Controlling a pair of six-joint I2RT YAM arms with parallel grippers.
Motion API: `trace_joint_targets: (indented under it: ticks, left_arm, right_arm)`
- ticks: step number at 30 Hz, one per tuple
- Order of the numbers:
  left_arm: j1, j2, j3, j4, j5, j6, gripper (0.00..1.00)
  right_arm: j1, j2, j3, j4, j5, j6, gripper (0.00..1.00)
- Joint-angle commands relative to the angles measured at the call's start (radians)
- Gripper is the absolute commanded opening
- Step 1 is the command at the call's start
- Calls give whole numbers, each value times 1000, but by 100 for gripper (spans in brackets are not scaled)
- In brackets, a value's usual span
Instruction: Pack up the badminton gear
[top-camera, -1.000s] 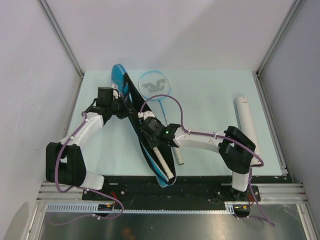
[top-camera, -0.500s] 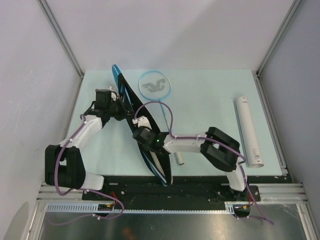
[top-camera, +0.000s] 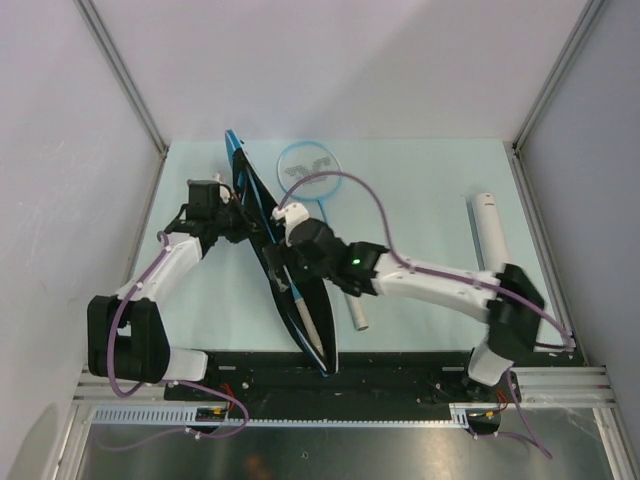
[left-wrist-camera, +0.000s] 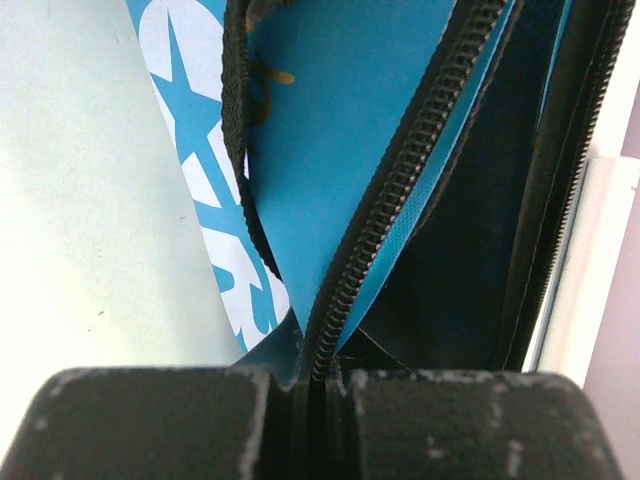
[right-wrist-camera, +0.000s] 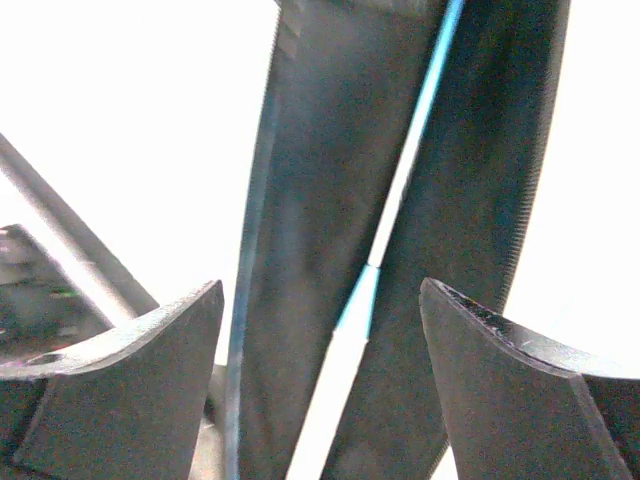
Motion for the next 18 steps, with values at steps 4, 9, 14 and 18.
trace_joint_targets:
  ticks: [4,9,14,18]
  left_arm:
    - [11,-33,17,11,-23,23,0]
    - [11,-101,20,-41,-113,38,0]
    - [11,-150,23,-67,-153,49,0]
    - [11,-145,24,-74,-147,48,0]
  right_arm:
    - [-36,-281,18,-35,-27,-58,87]
    - [-165,-190,-9,-53,237,-44,87]
    - [-272,-38,24,-65,169,23,84]
    - [-318,91,52,-113,16,-9,80]
